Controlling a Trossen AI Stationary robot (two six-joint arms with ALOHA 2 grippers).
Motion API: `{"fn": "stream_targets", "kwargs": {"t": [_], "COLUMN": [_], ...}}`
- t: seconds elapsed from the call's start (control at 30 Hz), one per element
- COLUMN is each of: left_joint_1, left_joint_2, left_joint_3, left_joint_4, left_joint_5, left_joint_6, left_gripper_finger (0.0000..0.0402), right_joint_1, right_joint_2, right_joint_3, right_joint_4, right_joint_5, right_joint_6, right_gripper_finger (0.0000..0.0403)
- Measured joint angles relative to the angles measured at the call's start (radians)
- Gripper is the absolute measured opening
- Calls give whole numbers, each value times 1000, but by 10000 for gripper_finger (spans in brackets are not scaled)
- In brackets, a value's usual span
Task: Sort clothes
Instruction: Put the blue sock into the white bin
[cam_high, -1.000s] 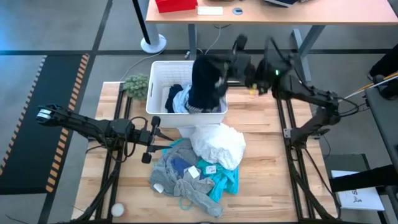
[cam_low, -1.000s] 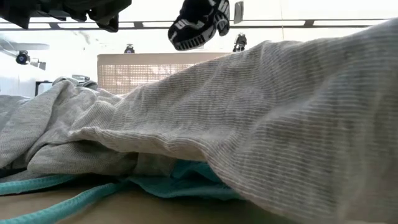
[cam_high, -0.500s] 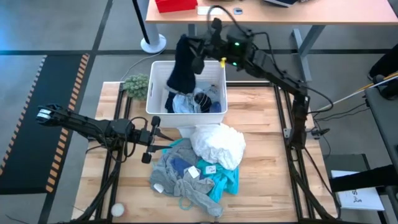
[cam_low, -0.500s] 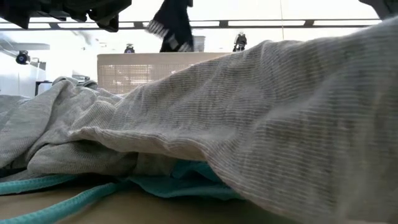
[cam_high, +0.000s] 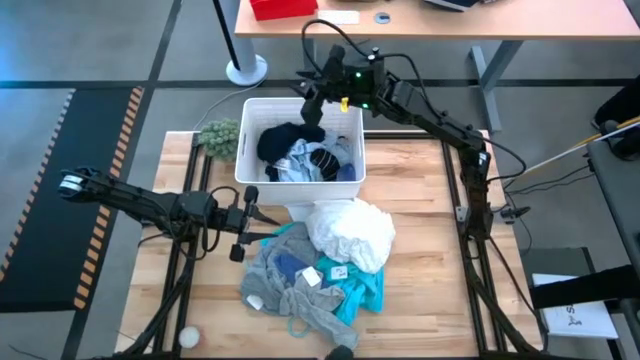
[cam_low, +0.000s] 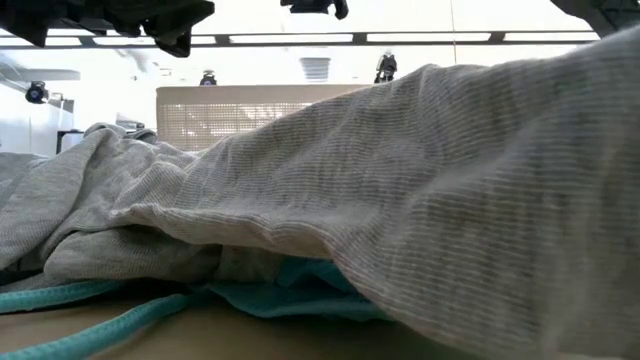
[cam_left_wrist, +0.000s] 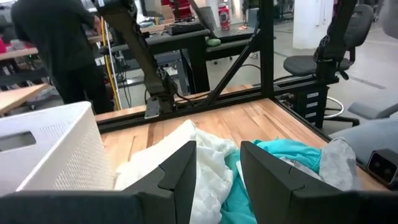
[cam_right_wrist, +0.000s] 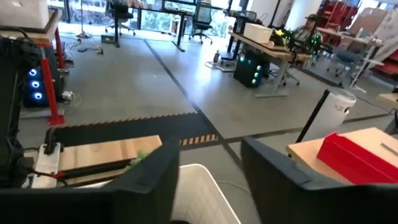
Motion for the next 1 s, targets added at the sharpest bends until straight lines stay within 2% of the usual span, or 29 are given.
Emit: {"fn": "stream_targets", "kwargs": {"t": [0.13,0.23,0.33,0.47,0.5,0.67,0.8,1.0], "left_joint_1": [0,0,0,0,0,0,-1,-1], "left_joint_2": [23,41,59,77,80,95,124,174], "left_joint_3": [0,0,0,0,0,16,48,138], "left_joint_4": [1,7,10,27,31,31,12,-145], "left_joint_5": [-4,-43,-70,-71,-72,-72,-73,-73], "left_joint_6": [-23,-24,-24,-24,-24,-22,-4,-8], "left_gripper_finger": [113,113,113,113,113,113,113,113], "right_joint_1": [1,15,42,79,88,116,159,211], "right_joint_2": [-40,-91,-139,-184,-191,-215,-251,-373], "right_joint_3": [27,29,27,27,27,-11,-173,-563], "right_joint_4": [-108,-235,-364,-492,-525,-663,-599,-270], "right_joint_5": [-20,-22,-24,-42,-43,-138,-147,-146], "right_joint_6": [-23,-51,-102,-166,-170,-153,-157,-171], "right_gripper_finger": [212,209,155,36,19,6,1,0]}}
